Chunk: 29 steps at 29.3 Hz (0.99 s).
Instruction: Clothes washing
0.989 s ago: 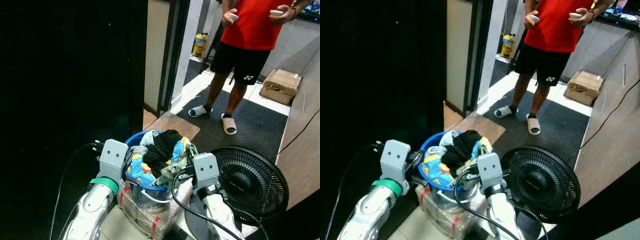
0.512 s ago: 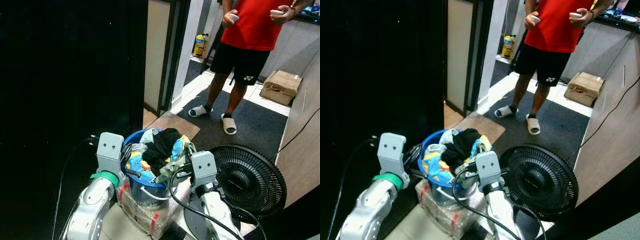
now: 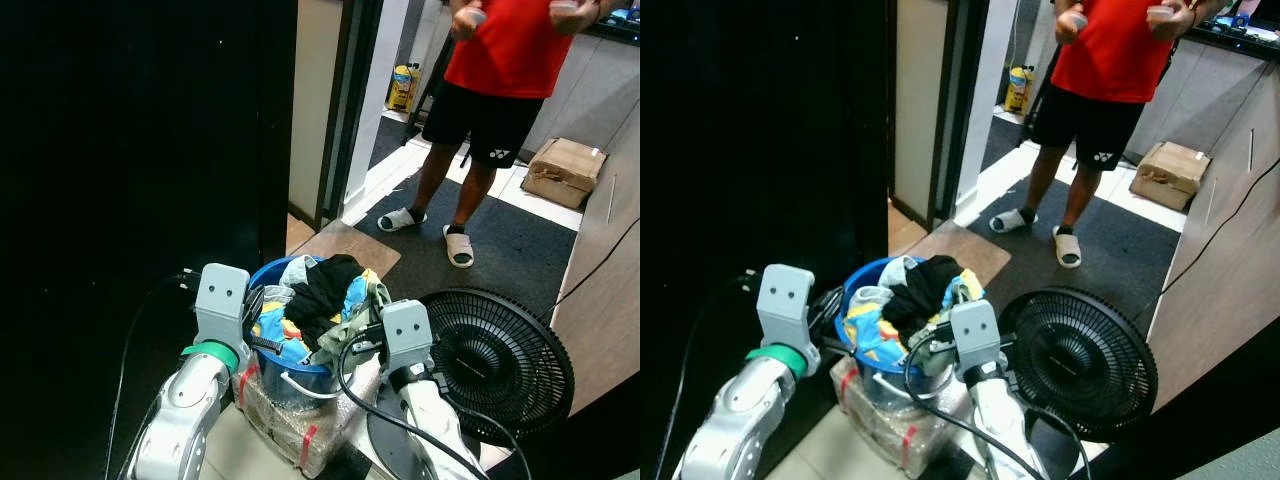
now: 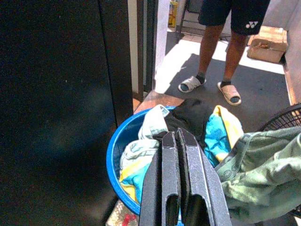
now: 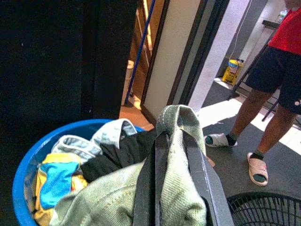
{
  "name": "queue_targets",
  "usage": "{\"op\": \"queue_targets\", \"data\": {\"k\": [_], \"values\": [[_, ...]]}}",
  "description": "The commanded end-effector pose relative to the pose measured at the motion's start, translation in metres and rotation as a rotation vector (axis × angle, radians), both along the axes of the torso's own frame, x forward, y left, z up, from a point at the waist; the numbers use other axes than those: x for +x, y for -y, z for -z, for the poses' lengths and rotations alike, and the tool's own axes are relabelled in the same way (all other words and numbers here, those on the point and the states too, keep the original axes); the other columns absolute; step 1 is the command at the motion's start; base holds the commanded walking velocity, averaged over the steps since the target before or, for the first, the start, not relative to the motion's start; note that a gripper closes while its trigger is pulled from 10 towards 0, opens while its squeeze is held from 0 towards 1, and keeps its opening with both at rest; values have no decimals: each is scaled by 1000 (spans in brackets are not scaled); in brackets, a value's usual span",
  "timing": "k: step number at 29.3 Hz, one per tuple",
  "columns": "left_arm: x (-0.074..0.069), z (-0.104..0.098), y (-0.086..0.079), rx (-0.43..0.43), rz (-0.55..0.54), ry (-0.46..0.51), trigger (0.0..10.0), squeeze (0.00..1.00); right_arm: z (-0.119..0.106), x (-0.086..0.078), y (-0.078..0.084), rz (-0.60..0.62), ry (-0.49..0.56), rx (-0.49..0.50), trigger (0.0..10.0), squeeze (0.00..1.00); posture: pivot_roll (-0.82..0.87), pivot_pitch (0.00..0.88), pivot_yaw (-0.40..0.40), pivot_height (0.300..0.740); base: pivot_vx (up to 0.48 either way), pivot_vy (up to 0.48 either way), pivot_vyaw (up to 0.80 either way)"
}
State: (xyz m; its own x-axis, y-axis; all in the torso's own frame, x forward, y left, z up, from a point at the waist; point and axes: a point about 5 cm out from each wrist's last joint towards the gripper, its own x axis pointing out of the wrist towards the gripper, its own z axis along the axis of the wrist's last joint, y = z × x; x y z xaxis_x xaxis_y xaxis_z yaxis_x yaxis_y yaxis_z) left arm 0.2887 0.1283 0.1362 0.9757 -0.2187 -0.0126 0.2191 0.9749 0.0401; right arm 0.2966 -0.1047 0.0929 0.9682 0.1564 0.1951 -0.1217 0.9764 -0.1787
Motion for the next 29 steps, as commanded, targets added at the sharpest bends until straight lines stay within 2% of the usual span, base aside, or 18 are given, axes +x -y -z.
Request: {"op": "queue_targets", "data": {"k": [1,2,3,4,5,6,7,8,9,11,12,13,17,22,26,29], "values": [[8,-41,4,35,30,142,10000,0,-34,11,1,27,114,60,10000,0,156,0,-22,740,0,0,0],[8,-41,4,35,30,142,10000,0,-34,11,1,27,114,60,10000,0,156,0,-22,740,0,0,0],[10,-55,5,38,40,190,10000,0,-46,13,1,30,150,76,10000,0,156,0,-22,740,0,0,0],[14,-101,8,37,71,345,10000,0,-82,20,-2,24,268,112,10000,0,160,0,-19,740,0,0,0],[14,-101,8,37,71,345,10000,0,-82,20,-2,24,268,112,10000,0,160,0,-19,740,0,0,0],[14,-126,9,37,87,431,10000,0,-101,22,-4,14,333,126,10000,0,163,0,-16,740,0,0,0],[14,-126,9,37,87,431,10000,0,-101,22,-4,14,333,126,10000,0,163,0,-16,740,0,0,0],[13,-141,9,37,98,487,10000,0,-114,22,-5,8,376,135,10000,0,163,0,-15,740,0,0,0],[13,-141,9,37,98,487,10000,0,-114,22,-5,8,376,135,10000,0,163,0,-15,740,0,0,0],[9,-173,10,34,108,605,10000,0,-141,22,-8,-3,452,171,10000,0,167,0,-10,740,0,0,-800],[9,-173,10,34,108,605,10000,0,-141,22,-8,-3,452,171,10000,0,167,0,-10,740,0,0,-800],[6,-185,11,20,111,643,10000,0,-147,21,-9,-4,472,193,10000,0,169,0,-9,740,0,0,-800],[0,-200,16,-20,127,681,10000,0,-150,21,-10,-3,479,218,10000,0,172,0,-8,740,0,0,-800],[-1,-201,18,-31,135,679,10000,0,-148,20,-11,-5,474,222,10000,0,174,0,-6,740,0,0,-800],[1,-197,20,-59,141,621,10000,0,-141,18,-13,-5,437,226,10000,0,173,0,1,740,0,0,-800],[1,-197,20,-61,142,612,10000,0,-140,18,-13,-4,429,227,10000,0,173,0,1,740,0,0,-800]]}}
